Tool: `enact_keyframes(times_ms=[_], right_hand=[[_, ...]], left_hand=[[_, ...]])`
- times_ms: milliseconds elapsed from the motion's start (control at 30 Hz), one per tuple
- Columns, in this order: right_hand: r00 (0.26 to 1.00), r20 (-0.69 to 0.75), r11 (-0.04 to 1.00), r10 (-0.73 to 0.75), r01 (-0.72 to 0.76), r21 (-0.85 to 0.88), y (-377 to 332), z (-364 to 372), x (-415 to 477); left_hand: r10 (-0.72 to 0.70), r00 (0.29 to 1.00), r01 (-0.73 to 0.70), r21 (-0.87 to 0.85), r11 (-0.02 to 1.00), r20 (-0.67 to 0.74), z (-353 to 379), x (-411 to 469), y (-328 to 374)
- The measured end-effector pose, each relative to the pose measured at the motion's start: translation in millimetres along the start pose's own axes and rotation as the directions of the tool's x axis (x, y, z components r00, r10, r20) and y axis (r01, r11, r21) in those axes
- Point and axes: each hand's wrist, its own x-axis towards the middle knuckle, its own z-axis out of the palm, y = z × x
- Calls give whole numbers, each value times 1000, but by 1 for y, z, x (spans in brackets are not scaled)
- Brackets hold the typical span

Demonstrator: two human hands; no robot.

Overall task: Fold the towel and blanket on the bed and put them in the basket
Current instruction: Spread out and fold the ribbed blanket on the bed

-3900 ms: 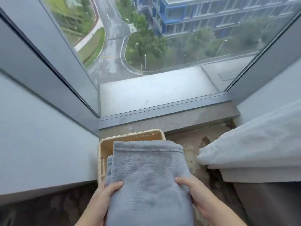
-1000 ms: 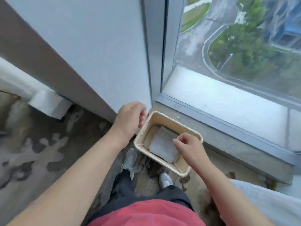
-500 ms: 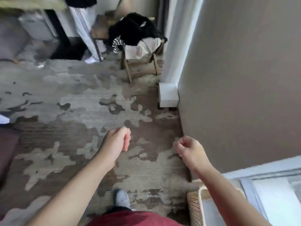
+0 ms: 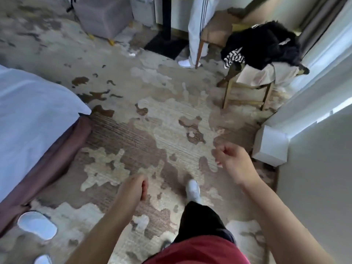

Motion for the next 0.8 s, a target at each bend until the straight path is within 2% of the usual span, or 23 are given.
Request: enact_keyframes(times_ms=[100, 167, 233, 400, 467, 567, 633, 700, 800], right_hand=[[987, 59, 985, 147, -140, -103, 23, 6, 61], [977, 76, 965, 199, -181, -191, 25, 9, 109], [967, 113, 948, 229, -196, -251, 14, 13, 160], [942, 243, 943, 230, -154, -296, -58, 39, 298], [945, 287, 945, 156, -58, -322, -102, 64, 354], [926, 374, 918, -44, 185, -350, -177, 122, 418], [875, 442, 859, -198, 372, -351, -229, 168, 451], [805, 505, 804, -312, 507, -312, -277, 217, 485], [739, 574, 780, -352, 571, -257, -337, 283, 532]], left_hand=[[27, 999, -28, -39, 999, -41, 15, 68, 80], [84, 994, -91, -105, 990, -69, 19, 113, 140], [155, 982, -166, -104, 981, -103, 14, 152, 195], [188, 961, -195, -14, 981, -204, -26, 224, 302], [122, 954, -131, -18, 991, -274, -50, 245, 317], [131, 939, -140, -4, 990, -317, -91, 264, 307], [74, 910, -54, 58, 997, -408, -117, 279, 285], [-19, 872, 33, 20, 999, -489, -142, 307, 264], [-195, 844, 162, -109, 981, -499, -172, 360, 248]])
